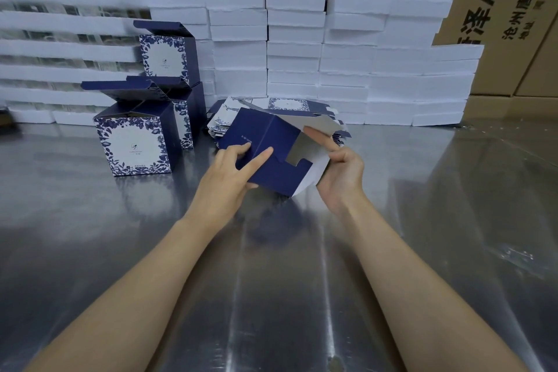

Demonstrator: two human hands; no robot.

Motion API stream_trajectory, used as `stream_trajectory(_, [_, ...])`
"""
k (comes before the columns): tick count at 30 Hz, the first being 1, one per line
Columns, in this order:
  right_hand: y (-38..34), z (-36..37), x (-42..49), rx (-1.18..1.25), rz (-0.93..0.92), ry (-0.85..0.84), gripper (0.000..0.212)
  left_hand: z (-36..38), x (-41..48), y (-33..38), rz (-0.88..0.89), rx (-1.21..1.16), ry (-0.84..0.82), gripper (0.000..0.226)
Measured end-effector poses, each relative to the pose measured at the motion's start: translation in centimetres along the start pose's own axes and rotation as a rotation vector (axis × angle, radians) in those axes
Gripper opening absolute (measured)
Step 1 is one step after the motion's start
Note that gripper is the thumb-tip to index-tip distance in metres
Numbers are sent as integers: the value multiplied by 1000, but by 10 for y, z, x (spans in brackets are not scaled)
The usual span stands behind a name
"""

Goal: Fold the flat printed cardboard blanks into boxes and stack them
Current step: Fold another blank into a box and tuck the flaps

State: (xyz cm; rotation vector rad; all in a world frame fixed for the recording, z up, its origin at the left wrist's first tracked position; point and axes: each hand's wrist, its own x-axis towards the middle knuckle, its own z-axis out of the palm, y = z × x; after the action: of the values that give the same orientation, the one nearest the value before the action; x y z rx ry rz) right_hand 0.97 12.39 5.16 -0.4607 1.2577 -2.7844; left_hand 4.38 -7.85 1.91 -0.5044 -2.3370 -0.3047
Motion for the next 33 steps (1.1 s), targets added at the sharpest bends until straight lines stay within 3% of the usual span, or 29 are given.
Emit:
stream_trajectory(6, [-6,-5,1,58,69,-19,55,3,-3,-7,-28,-71,13,75])
stream_trajectory(12, [-7,-8,6,301,98,-33,53,7,-3,-13,-32,-119,57,78])
stream_trajectory(15, [-5,-9,10,-86,-4,-20,65,8,-3,-13,-42,-143,52,77])
stream_trajectory(19, [12,-8,6,-869,-477,33,65,11,-3,-15,-36,-169,33,78])
stream_trajectory(21, [22,-11,4,-1082,-664,-5,60,11,-4,-17,-40,-213,23,79])
stream_trajectory(23, [27,-13,1,-1143,-760,-14,57,12,-5,-19,-56,-271,25,78])
stream_trajectory(28, [23,-1,1,-1071,-765,44,71,16,-6,-18,-100,-419,-13,76])
stream_trajectory(33, [28,7,-3,-1119,-828,70,26,18,-6,-15,-74,-407,-17,76])
